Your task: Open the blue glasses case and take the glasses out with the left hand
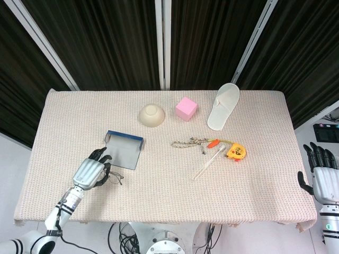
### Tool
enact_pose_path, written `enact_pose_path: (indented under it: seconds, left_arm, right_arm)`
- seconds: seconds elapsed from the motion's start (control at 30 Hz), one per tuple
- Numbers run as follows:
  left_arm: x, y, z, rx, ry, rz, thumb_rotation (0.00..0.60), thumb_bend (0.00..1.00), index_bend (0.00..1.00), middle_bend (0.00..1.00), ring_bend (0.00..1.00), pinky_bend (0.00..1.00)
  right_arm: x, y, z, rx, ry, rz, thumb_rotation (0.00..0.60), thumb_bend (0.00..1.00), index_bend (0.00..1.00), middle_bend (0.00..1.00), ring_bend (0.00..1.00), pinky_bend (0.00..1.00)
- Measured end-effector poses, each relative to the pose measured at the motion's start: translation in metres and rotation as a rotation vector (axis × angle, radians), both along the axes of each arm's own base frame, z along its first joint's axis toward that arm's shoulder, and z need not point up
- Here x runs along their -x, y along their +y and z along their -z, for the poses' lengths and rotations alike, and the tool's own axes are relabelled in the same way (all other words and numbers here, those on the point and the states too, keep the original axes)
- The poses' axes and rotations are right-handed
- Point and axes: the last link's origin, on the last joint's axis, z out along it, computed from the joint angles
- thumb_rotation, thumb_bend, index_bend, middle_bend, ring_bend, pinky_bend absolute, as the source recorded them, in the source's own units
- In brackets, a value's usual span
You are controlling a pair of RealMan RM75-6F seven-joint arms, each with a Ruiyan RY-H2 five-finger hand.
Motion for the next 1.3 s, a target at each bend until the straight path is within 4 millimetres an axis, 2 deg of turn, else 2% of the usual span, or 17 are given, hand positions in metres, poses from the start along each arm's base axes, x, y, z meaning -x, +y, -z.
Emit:
enact_pose_path:
  seconds: [0.1,0.17,0.27,0.33,0.37,0.43,0.6,0.87,1.07,1.17,1.3]
  left_arm:
    - [0.002,-0.008,0.007,0.020,-0.003,-0.004,0.600,0.43,0.74,0.25,0.00,0.12]
    - [0.004,-0.010,0.011,0.034,-0.001,-0.006,0.600,0.42,0.67,0.25,0.00,0.12]
    - [0.007,-0.014,0.018,0.065,0.007,-0.010,0.600,0.39,0.39,0.22,0.00,0.12]
    - [0.009,-0.015,0.021,0.087,0.014,-0.006,0.600,0.36,0.15,0.19,0.00,0.11]
    - [0.010,-0.015,0.022,0.095,0.017,-0.004,0.600,0.34,0.08,0.18,0.00,0.11]
    - [0.011,-0.016,0.022,0.107,0.017,-0.005,0.600,0.30,0.01,0.17,0.00,0.10]
    - [0.010,-0.017,0.020,0.108,-0.004,-0.003,0.600,0.24,0.00,0.15,0.00,0.10]
    - [0.005,-0.015,0.008,0.082,-0.006,0.006,0.600,0.23,0.00,0.09,0.00,0.06]
    - [0.000,-0.011,-0.024,-0.041,-0.028,0.023,0.600,0.24,0.00,0.08,0.00,0.05]
    - [0.003,-0.007,-0.048,-0.156,-0.043,0.040,0.600,0.24,0.00,0.08,0.00,0.04]
    - [0.019,-0.006,-0.090,-0.354,-0.032,0.048,0.600,0.24,0.01,0.07,0.00,0.04]
  right_arm:
    - [-0.001,0.000,0.002,-0.005,0.001,-0.001,0.600,0.43,0.00,0.00,0.00,0.00]
    - [-0.001,0.000,0.002,-0.007,0.001,-0.001,0.600,0.43,0.00,0.00,0.00,0.00]
    - [-0.001,0.000,0.002,-0.005,0.001,-0.002,0.600,0.43,0.00,0.00,0.00,0.00]
    - [-0.001,0.000,0.001,-0.003,0.000,-0.001,0.600,0.43,0.00,0.00,0.00,0.00]
    - [-0.001,0.000,0.001,-0.002,0.000,0.000,0.600,0.43,0.00,0.00,0.00,0.00]
    - [-0.001,0.000,0.000,-0.002,0.000,0.001,0.600,0.43,0.00,0.00,0.00,0.00]
    - [-0.001,0.000,0.001,-0.003,-0.001,-0.001,0.600,0.43,0.00,0.00,0.00,0.00]
    - [-0.002,0.000,-0.001,0.002,-0.001,-0.006,0.600,0.43,0.00,0.00,0.00,0.00]
    - [-0.004,0.000,-0.001,0.007,-0.001,-0.014,0.600,0.43,0.00,0.00,0.00,0.00]
    - [-0.005,0.001,-0.001,0.013,-0.002,-0.020,0.600,0.43,0.00,0.00,0.00,0.00]
    - [-0.007,0.002,0.002,0.016,-0.002,-0.026,0.600,0.43,0.00,0.00,0.00,0.00]
